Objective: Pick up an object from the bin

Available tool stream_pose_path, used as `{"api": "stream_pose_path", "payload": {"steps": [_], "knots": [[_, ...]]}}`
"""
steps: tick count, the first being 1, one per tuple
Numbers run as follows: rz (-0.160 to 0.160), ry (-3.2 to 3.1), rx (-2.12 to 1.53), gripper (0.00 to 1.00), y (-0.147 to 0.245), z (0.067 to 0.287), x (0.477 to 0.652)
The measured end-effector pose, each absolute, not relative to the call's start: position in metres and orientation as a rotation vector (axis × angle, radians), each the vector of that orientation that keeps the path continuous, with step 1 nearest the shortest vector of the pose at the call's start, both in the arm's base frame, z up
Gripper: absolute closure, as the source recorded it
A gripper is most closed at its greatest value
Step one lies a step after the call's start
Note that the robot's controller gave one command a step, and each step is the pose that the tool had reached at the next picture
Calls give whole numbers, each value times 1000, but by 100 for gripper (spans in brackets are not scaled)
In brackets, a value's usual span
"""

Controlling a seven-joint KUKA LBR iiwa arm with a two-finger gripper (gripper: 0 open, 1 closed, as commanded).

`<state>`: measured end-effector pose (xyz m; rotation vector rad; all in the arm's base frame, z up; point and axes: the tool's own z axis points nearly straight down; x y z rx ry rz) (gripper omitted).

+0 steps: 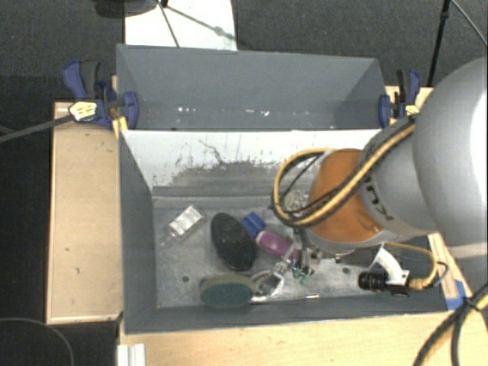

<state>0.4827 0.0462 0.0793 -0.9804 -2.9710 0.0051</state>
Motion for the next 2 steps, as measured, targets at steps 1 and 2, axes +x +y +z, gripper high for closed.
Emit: {"api": "stream_pose_path", "payload": {"steps": [1, 2], "knots": [[4, -2976, -979, 0, 45, 83, 482], [-4, -2971, -968, 100, 49, 84, 481]]}}
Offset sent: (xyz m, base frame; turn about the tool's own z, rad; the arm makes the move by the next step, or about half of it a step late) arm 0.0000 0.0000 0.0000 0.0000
